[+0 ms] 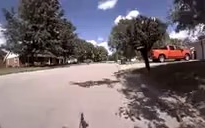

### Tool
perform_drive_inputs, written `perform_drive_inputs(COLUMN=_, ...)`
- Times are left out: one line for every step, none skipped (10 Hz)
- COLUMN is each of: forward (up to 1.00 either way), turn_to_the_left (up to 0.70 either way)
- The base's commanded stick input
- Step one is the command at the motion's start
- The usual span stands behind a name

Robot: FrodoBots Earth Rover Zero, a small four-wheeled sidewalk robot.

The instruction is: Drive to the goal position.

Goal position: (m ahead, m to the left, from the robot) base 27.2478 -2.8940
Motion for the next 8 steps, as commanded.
perform_drive_inputs(forward=0.85, turn_to_the_left=0.00)
perform_drive_inputs(forward=0.85, turn_to_the_left=0.00)
perform_drive_inputs(forward=0.85, turn_to_the_left=0.00)
perform_drive_inputs(forward=0.85, turn_to_the_left=0.00)
perform_drive_inputs(forward=0.85, turn_to_the_left=0.00)
perform_drive_inputs(forward=0.85, turn_to_the_left=0.00)
perform_drive_inputs(forward=0.85, turn_to_the_left=0.00)
perform_drive_inputs(forward=0.85, turn_to_the_left=-0.16)
